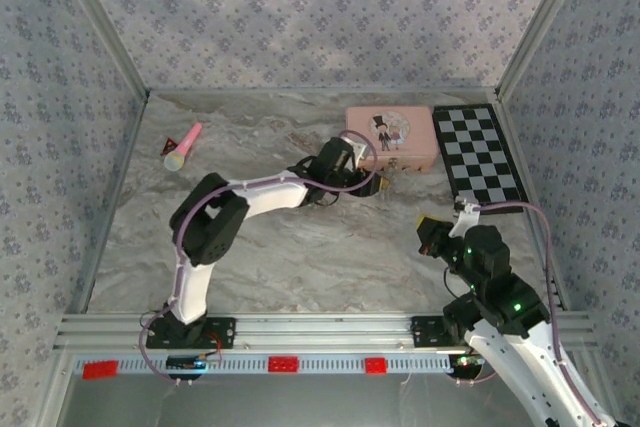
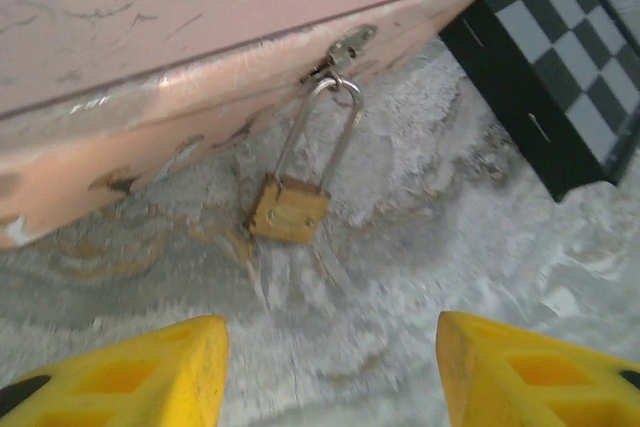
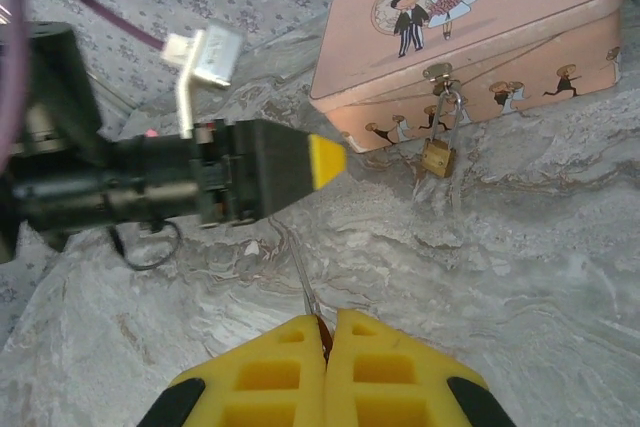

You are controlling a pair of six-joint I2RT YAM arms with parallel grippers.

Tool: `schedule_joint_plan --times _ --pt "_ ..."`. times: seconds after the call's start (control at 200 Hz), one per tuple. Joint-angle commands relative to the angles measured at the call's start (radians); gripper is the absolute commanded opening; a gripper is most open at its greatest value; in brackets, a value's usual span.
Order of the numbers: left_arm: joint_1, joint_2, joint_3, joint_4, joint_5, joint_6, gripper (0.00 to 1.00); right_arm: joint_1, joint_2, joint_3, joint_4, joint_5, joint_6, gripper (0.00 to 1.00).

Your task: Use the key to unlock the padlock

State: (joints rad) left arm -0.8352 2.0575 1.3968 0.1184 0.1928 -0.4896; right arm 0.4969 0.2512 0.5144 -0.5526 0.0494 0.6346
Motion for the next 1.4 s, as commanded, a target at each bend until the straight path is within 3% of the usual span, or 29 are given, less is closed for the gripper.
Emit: schedule_joint_plan --times 0.0,0.255,0.74,1.064,1.394 --pt "-0.015 0.073 0.101 -0.022 -0.084 0.034 0.57 -0.005 -0.017 -0.013 -0.029 0.002 0.017 0.0" --pt "-0.051 0.226 0.257 -0.085 -0.231 0.051 0.57 -0.011 -0.031 -0.022 -0.023 -0.02 0.007 0.0" --pt "-0.056 0.367 0.43 -0.172 -0.287 0.033 0.52 -0.026 -0.061 -0.062 0.005 -0.073 0.013 0.0" --pt "-0.063 0.348 0.421 -0.173 -0.249 0.01 0.27 -0.035 -0.063 -0.07 0.003 -0.081 0.013 0.0" --pt "-0.069 0.262 0.316 -0.09 -0.254 -0.05 0.18 -0.043 -0.057 -0.101 0.027 -0.112 0.055 0.0"
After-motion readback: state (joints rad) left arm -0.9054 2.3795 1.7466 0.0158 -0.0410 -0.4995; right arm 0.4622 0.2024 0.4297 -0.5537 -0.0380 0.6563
